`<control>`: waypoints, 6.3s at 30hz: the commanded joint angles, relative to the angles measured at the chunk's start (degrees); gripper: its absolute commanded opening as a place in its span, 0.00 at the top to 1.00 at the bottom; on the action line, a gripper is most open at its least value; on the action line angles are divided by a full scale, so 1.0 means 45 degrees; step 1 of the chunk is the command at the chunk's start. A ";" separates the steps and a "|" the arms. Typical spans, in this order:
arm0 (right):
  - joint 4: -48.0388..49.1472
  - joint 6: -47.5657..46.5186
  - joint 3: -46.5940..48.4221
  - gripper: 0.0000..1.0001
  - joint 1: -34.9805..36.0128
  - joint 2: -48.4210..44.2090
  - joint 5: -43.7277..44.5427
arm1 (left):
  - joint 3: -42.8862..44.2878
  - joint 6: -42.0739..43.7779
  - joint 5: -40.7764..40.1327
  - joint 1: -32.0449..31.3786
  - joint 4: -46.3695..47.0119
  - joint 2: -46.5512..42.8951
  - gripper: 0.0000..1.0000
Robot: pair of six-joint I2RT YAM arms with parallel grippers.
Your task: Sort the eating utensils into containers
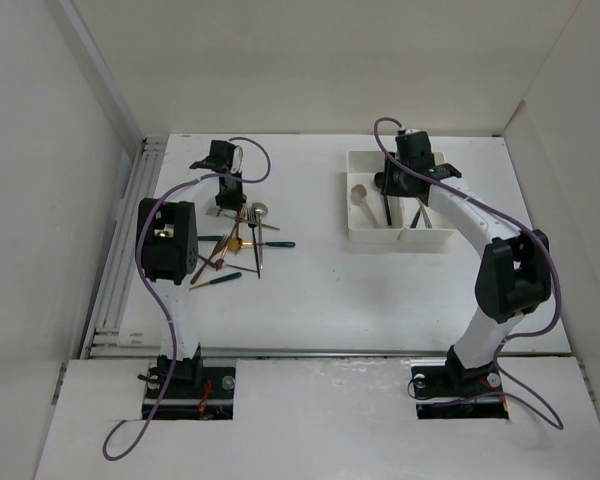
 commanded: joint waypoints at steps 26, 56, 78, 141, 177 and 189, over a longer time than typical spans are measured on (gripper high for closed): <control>-0.0128 -0.0130 0.0612 0.59 0.0470 -0.1490 0.0227 | -0.0495 0.0358 0.0464 0.0187 0.0690 -0.3848 1.00; 0.7295 0.3230 0.3404 0.17 0.5784 0.2336 -0.6766 | -0.1707 -0.3058 0.3058 -0.0438 0.1650 -0.8009 1.00; 0.7978 0.4753 0.4872 1.00 0.5784 0.4428 -0.6161 | -0.2528 -0.3685 0.4367 -0.0438 0.2158 -0.8421 1.00; 0.0913 -0.9557 0.1433 0.10 0.4942 0.1026 -0.3734 | -0.4870 0.1278 -0.1611 0.4307 0.2158 -1.2384 0.00; -0.1827 -1.3063 0.2645 0.64 0.8049 0.5717 -0.4636 | -0.4637 0.1024 -0.1375 0.5227 0.1924 -1.1878 0.00; -0.0711 -1.2593 -0.0616 0.79 0.9103 0.4116 -0.3329 | -0.4520 0.1024 -0.1375 0.5344 0.1807 -1.1643 0.00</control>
